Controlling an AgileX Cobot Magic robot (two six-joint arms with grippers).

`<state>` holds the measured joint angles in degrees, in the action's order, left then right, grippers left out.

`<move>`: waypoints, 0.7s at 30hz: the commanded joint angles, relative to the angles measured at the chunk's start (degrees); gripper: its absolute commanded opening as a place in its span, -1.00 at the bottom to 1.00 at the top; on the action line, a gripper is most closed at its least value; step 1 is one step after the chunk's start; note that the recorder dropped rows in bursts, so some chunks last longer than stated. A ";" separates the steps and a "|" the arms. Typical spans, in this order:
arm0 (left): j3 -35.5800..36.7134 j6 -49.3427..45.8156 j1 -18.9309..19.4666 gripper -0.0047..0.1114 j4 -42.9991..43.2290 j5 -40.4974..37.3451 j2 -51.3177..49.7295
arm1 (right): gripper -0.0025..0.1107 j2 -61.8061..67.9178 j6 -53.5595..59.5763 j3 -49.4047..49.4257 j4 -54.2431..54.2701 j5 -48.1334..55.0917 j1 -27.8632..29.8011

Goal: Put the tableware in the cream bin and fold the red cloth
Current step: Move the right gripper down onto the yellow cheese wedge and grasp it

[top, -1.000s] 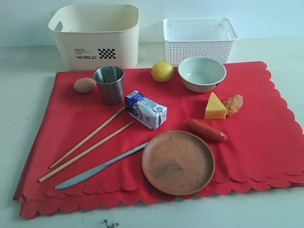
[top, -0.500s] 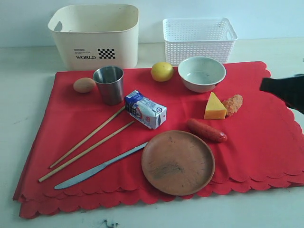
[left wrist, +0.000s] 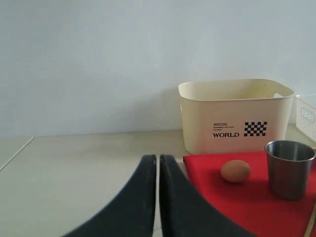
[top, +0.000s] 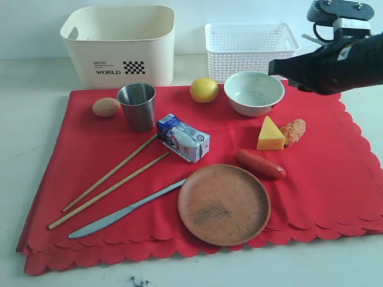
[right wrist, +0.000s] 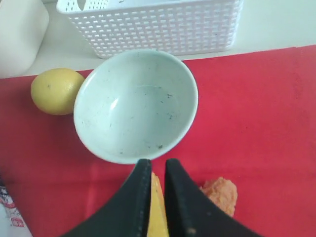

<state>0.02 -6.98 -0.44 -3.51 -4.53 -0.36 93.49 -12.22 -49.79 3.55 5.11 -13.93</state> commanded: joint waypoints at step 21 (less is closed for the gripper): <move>-0.02 0.15 -0.02 -0.83 -0.33 -0.04 0.36 | 0.22 13.32 17.95 -17.31 1.91 28.50 -1.41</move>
<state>0.02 -6.98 -0.44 -3.51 -4.53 -0.36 106.11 2.00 -66.54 1.51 32.72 -15.15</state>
